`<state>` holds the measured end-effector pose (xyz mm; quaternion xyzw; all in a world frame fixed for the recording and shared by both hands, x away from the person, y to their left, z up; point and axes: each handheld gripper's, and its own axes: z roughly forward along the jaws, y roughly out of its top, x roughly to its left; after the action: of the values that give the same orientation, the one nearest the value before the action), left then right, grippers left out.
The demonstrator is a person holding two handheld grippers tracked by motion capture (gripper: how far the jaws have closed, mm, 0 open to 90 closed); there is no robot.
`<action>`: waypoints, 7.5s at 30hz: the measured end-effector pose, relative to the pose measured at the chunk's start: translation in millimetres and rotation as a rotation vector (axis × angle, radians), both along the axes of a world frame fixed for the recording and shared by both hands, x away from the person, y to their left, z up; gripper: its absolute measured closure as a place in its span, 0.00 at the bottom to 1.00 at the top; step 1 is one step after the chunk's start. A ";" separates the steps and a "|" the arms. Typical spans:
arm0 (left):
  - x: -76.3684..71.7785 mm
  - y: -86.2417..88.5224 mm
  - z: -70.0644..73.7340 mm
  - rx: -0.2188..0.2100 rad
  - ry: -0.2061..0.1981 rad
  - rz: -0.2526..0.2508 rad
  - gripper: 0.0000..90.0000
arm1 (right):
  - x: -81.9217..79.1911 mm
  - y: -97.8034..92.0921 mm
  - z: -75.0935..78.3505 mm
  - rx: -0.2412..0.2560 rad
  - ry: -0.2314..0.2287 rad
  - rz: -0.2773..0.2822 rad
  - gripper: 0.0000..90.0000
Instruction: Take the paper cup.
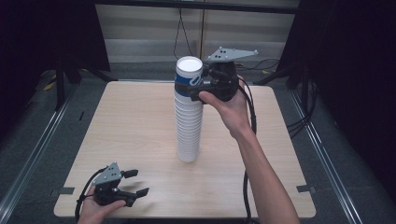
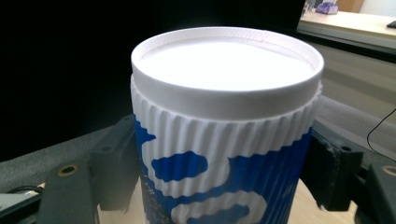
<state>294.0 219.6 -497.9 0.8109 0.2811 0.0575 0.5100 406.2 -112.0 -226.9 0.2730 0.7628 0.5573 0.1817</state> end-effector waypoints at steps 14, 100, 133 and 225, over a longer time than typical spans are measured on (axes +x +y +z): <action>0.4 0.1 -0.4 0.010 0.002 0.004 0.20 | -1.3 -2.2 5.9 0.074 -0.039 -0.012 0.27; 2.7 -3.4 1.5 -0.010 -0.003 -0.006 0.22 | -37.4 -87.5 -3.0 0.182 -0.117 -0.173 0.28; 2.3 -9.8 26.0 -0.058 -0.078 -0.028 0.21 | -74.0 -91.1 -83.0 0.178 -0.028 -0.122 0.28; 0.7 -108.0 34.9 -0.153 -0.082 -0.250 0.13 | -119.2 -23.7 -221.8 0.349 0.218 0.140 0.29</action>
<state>294.7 111.6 -462.9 0.7955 0.1605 0.0050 0.5843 287.0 -135.6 -448.7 0.3051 0.6872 0.6593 0.0090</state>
